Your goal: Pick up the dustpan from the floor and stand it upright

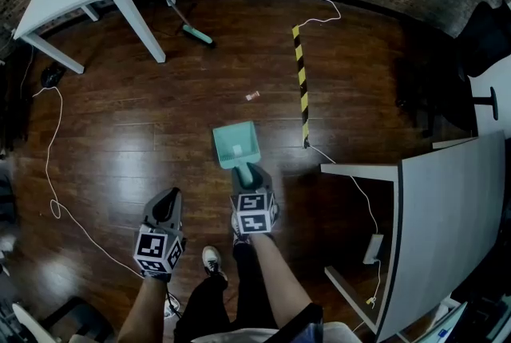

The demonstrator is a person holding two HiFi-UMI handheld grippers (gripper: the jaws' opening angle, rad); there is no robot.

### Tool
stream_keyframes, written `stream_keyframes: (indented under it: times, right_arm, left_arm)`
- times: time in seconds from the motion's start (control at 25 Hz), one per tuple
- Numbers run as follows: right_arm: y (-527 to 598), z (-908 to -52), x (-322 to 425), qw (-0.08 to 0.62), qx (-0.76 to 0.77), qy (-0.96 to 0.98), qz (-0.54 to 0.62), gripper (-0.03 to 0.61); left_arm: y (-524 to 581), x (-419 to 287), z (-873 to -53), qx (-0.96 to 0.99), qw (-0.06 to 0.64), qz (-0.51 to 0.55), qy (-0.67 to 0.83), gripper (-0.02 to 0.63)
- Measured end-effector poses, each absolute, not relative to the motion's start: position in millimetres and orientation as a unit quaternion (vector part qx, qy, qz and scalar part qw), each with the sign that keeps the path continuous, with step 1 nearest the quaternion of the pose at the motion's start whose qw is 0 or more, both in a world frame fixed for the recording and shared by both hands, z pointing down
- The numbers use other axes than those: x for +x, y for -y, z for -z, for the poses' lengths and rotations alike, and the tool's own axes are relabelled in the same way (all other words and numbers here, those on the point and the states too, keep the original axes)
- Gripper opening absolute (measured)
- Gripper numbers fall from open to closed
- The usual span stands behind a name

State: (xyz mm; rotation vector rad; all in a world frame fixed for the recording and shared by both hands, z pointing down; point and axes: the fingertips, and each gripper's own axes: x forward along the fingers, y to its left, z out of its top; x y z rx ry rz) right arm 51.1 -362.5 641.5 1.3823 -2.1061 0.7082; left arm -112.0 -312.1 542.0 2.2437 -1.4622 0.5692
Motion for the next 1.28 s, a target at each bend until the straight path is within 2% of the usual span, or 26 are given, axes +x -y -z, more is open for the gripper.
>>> stream_keyframes:
  times: [0.6, 1.28]
  right_arm:
    - [338.6, -629.1, 66.1, 0.294, 0.510, 0.767, -0.255, 0.143]
    - [327.9, -563.0, 68.0, 0.258, 0.540, 0.769, -0.222, 0.143]
  left_arm:
    - [303.1, -115.2, -529.6, 0.812, 0.175, -0.206, 0.518, 0.021]
    - [281.4, -121.5, -487.9, 0.827, 0.148, -0.179, 0.512, 0.023]
